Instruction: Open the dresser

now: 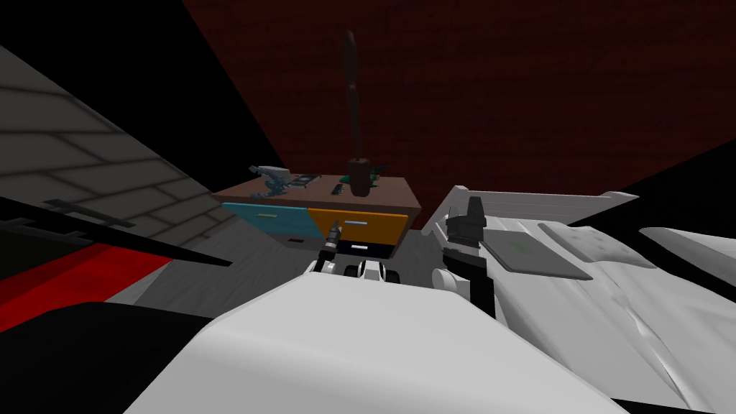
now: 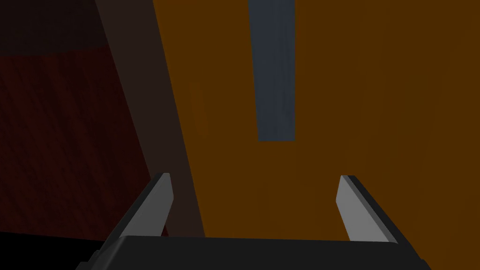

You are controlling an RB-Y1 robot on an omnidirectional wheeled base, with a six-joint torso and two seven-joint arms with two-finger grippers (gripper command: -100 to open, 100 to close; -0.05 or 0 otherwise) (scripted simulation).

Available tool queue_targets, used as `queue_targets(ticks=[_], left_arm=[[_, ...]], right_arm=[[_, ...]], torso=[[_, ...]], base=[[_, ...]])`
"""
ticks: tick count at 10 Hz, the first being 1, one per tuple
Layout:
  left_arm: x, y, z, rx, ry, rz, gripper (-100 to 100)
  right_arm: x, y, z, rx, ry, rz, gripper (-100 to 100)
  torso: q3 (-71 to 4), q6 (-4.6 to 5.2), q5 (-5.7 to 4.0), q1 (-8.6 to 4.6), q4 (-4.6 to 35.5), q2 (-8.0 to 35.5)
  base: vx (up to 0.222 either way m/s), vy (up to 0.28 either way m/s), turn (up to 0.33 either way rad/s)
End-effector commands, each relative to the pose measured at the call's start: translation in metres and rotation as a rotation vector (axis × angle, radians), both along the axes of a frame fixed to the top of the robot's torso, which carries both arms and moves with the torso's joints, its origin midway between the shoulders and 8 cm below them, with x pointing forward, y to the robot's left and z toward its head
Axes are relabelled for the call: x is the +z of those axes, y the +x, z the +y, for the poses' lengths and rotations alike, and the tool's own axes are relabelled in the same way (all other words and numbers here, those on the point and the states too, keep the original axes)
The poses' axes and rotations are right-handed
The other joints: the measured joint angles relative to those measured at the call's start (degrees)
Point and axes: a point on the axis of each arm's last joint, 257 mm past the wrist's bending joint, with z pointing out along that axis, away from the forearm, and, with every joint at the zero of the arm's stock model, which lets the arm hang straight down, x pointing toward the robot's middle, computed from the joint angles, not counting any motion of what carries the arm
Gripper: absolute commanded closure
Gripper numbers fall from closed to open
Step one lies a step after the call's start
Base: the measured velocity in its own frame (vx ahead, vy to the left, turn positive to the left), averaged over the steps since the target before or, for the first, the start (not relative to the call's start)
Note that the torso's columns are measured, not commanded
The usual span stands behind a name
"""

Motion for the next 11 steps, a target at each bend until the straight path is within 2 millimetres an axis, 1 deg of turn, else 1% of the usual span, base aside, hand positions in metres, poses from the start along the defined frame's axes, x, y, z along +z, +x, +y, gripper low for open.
queue_targets(ticks=[1,4,5,6,7,8,9,11], left_arm=[[-0.019,0.002,-0.012,0.004,-0.028,0.033,-100],[-0.032,0.002,-0.03,0.011,-0.077,0.053,-100],[-0.029,0.002,-0.026,0.01,-0.067,0.05,-100],[-0.024,0.008,-0.026,0.01,-0.067,0.05,-100],[-0.025,0.005,-0.027,0.01,-0.068,0.048,-100],[-0.025,0.005,-0.027,0.01,-0.068,0.049,100],[-0.024,0.008,-0.036,0.01,-0.067,0.048,100],[-0.022,0.011,-0.045,0.01,-0.067,0.047,100]], right_arm=[[0.0,0.0,0.0,0.0,0.0,0.0,0],[0.0,0.0,0.0,0.0,0.0,0.0,0],[0.0,0.0,0.0,0.0,0.0,0.0,0],[0.0,0.0,0.0,0.0,0.0,0.0,0],[0.0,0.0,0.0,0.0,0.0,0.0,0],[0.0,0.0,0.0,0.0,0.0,0.0,0],[0.0,0.0,0.0,0.0,0.0,0.0,0],[0.0,0.0,0.0,0.0,0.0,0.0,0]], torso=[[0.0,0.0,-0.01,-0.02,0.0,0.0],[-0.01,0.0,0.0,0.03,0.0,-0.01],[0.0,0.0,0.01,0.05,0.0,-0.01],[0.0,-0.01,0.01,0.08,0.0,0.0],[-0.07,0.0,0.02,0.07,-0.03,-0.13],[-0.04,-0.01,0.01,0.03,-0.03,-0.06],[0.02,0.0,0.0,-0.01,0.01,0.04],[0.3,0.0,0.03,0.11,0.14,0.48]], base=[[0.001,-0.052,-0.012],[0.003,-0.037,-0.008],[0.001,-0.012,-0.001],[0.045,0.0,-0.005],[0.03,0.001,-0.002],[0.0,0.0,0.0],[-0.11,0.036,0.005],[-0.202,0.056,-0.002]])
